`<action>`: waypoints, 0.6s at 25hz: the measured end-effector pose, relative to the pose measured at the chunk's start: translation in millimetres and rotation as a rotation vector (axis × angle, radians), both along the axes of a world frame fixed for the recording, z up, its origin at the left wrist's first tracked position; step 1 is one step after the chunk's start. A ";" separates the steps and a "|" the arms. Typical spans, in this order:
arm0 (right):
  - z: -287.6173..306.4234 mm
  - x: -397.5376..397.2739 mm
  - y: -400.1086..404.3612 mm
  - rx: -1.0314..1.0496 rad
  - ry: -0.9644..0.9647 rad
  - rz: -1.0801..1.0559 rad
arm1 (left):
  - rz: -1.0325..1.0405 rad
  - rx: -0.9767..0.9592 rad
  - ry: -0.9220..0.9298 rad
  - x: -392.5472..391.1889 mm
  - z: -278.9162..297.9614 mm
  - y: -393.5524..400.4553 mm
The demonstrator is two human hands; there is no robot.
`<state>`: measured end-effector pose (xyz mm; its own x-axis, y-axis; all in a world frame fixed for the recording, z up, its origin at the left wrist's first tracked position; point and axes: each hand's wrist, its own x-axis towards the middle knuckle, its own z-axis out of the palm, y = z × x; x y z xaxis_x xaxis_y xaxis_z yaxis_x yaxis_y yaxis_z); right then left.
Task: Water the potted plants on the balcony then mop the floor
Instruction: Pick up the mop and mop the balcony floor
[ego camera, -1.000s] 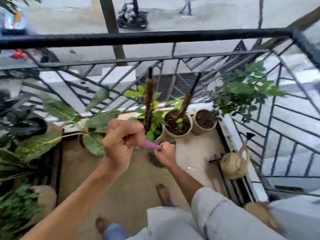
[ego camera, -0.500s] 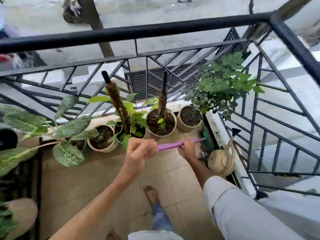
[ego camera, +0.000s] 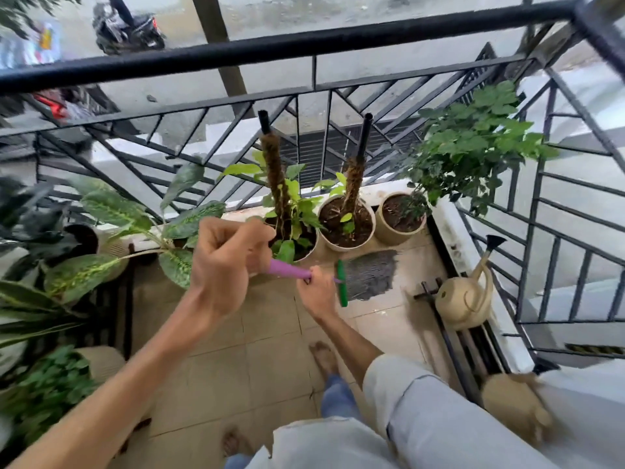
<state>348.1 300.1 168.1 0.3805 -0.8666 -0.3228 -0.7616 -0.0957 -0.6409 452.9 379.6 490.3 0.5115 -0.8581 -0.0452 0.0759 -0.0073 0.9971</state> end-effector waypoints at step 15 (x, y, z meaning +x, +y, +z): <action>78.4 233.8 434.3 0.243 -0.173 0.305 | 0.335 0.059 -0.187 125.5 78.1 376.7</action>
<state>581.9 734.4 246.5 0.6738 -0.6131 -0.4124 -0.6012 -0.1304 -0.7884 578.4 756.2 568.4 0.7671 -0.6407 0.0314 -0.0996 -0.0707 0.9925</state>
